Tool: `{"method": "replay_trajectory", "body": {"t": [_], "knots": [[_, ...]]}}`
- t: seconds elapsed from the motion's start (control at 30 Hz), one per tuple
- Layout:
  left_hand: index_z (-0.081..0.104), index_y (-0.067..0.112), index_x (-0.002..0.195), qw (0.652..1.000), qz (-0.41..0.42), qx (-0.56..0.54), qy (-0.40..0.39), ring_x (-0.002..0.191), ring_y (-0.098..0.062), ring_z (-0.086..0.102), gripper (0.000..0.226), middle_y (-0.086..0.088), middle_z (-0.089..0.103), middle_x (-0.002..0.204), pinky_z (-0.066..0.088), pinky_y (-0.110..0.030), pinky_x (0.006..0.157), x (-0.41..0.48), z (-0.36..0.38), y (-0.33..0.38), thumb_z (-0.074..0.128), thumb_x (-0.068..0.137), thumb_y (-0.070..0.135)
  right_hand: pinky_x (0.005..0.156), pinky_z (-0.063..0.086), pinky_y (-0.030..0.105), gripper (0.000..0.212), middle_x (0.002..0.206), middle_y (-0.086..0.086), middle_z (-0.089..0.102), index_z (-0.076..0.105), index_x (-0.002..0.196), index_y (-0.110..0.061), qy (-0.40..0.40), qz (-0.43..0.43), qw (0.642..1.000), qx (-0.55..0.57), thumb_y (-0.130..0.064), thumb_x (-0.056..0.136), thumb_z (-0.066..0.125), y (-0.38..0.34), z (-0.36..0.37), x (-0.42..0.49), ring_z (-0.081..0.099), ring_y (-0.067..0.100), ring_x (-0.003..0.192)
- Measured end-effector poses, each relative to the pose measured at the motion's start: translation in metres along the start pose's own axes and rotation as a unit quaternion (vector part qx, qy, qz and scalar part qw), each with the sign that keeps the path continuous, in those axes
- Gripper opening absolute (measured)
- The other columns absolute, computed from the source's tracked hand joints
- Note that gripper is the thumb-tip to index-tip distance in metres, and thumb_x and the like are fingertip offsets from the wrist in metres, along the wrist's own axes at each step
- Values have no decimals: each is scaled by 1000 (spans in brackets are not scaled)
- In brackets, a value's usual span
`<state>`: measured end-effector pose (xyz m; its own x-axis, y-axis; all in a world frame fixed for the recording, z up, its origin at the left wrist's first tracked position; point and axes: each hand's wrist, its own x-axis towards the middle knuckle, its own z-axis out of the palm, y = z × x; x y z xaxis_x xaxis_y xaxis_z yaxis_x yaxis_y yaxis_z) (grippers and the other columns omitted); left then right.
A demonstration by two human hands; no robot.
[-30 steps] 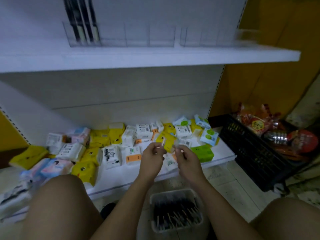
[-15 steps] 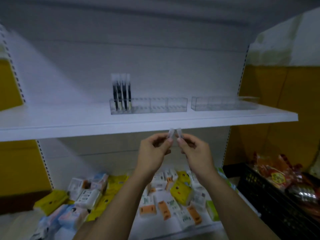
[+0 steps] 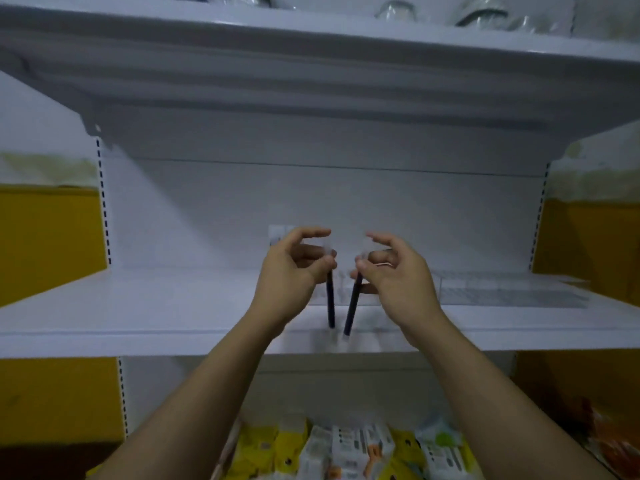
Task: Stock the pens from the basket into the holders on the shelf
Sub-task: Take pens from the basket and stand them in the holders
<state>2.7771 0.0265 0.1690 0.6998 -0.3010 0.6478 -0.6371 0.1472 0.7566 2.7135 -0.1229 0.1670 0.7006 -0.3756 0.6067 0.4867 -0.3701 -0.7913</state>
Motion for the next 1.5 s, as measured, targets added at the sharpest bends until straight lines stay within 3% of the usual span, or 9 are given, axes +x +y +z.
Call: {"method": "replay_trajectory", "body": {"t": [0.17,0.4,0.7,0.83,1.17,1.23,1.33,1.4,1.5], "knots": [[62,29,111,997,36,66,20,85,-11,70,31,2,68,102,59,-25,73,42,-10,7,70,86,13,66,61,30,37,91,0,69,59,117,-32,-23,-27,999,-15,-7,90,64,-4,16,36,71,12,79],[61,36,94,983,80,165,18,86,-4,67,24,7,70,94,54,-20,78,93,-15,5,73,83,18,63,60,27,43,89,0,67,56,96,-46,9,-70,997,-23,-6,87,68,7,29,84,70,14,77],[64,28,98,970,67,232,35,81,4,63,18,12,67,86,50,-14,70,133,-16,-25,72,85,20,73,59,45,36,85,-4,64,56,105,-35,20,-55,996,-68,-9,85,70,37,50,132,67,16,79],[64,28,99,969,46,237,41,82,3,63,17,13,66,88,45,-10,65,141,-16,-42,70,86,19,69,60,45,39,86,-2,65,54,99,-42,36,-47,997,-59,-9,86,70,51,54,143,68,17,76],[66,32,94,958,54,279,42,79,2,65,16,15,69,86,50,-19,68,139,-19,-54,74,83,24,73,58,40,29,82,-2,65,61,97,-34,-50,-48,988,-139,-10,84,71,64,61,153,65,15,74],[67,30,96,943,61,323,48,83,-5,65,13,13,70,90,53,-27,75,134,-17,-60,72,85,26,77,57,37,27,87,-7,65,62,108,-32,-93,-62,971,-213,-15,88,68,71,61,146,64,12,77],[67,26,100,927,53,365,63,90,-11,64,13,10,68,101,53,-35,83,136,-18,-64,69,87,29,77,54,34,46,97,-6,65,45,133,-41,-144,-74,941,-296,-20,95,56,77,59,134,62,15,83],[66,23,102,922,38,380,61,87,-14,64,17,7,67,105,54,-37,81,140,-19,-65,69,87,28,76,53,33,56,99,-4,64,33,141,-45,-162,-79,926,-333,-18,96,53,76,55,130,61,16,84],[67,21,101,920,38,388,47,82,-9,63,16,8,68,94,52,-28,71,144,-18,-65,70,86,27,76,54,35,66,99,0,67,20,145,-48,-192,-65,915,-348,-17,96,52,73,52,126,62,19,82]]}}
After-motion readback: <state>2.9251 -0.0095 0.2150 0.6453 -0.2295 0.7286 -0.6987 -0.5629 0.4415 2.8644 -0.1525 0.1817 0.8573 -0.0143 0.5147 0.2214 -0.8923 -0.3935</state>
